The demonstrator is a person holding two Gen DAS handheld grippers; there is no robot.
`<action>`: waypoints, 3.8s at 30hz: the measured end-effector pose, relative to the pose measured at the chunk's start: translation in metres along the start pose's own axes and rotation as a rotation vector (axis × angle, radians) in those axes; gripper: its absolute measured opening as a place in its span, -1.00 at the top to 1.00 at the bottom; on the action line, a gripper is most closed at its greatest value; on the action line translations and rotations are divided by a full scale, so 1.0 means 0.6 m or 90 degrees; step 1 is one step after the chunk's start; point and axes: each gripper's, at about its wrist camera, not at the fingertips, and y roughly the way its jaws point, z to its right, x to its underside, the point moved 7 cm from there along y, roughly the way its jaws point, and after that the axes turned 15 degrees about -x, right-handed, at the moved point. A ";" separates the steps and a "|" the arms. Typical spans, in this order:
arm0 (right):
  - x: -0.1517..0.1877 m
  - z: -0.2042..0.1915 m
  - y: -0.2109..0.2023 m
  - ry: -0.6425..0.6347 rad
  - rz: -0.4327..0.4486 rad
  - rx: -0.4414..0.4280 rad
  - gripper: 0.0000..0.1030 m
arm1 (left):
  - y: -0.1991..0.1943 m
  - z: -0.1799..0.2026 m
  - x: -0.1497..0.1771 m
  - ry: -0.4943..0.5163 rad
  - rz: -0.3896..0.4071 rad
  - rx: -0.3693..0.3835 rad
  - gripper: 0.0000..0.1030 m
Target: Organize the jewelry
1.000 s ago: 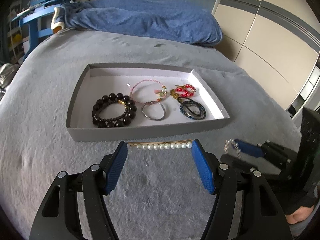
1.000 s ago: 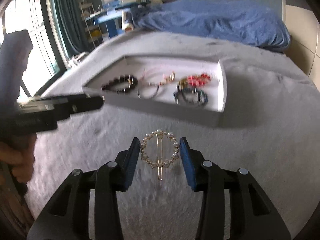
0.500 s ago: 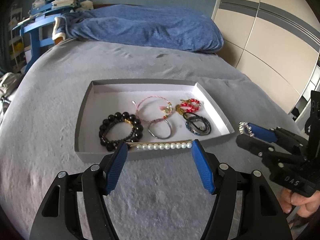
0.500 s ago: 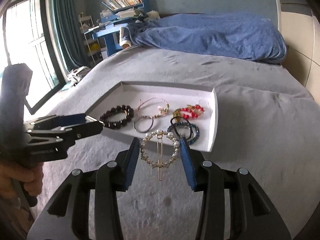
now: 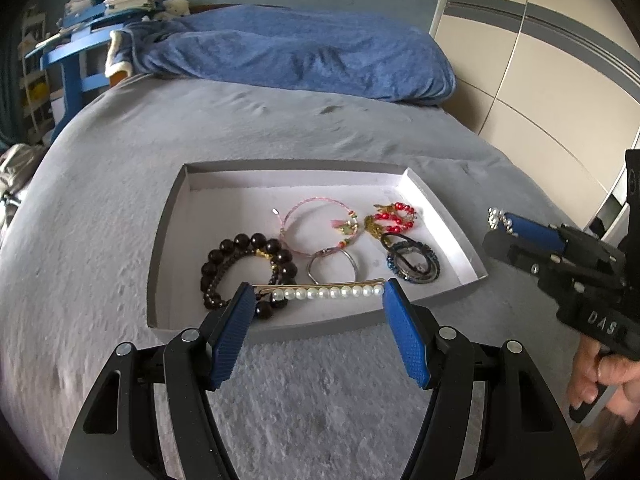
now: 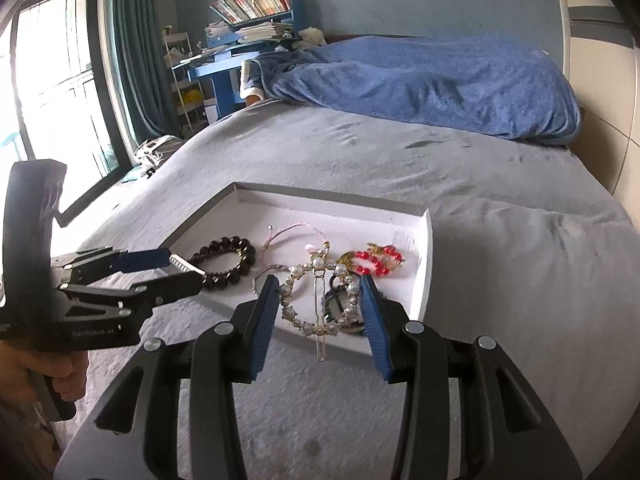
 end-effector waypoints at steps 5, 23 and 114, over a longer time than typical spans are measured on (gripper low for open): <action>-0.007 0.010 0.005 0.007 0.004 -0.002 0.20 | 0.009 0.000 -0.002 0.002 -0.004 -0.001 -0.30; -0.011 0.016 0.020 0.003 -0.004 -0.002 0.20 | 0.020 -0.004 -0.017 0.005 0.003 -0.007 -0.30; 0.088 -0.004 0.021 0.031 0.045 0.034 -0.80 | -0.023 -0.073 0.055 -0.099 0.116 -0.143 -0.91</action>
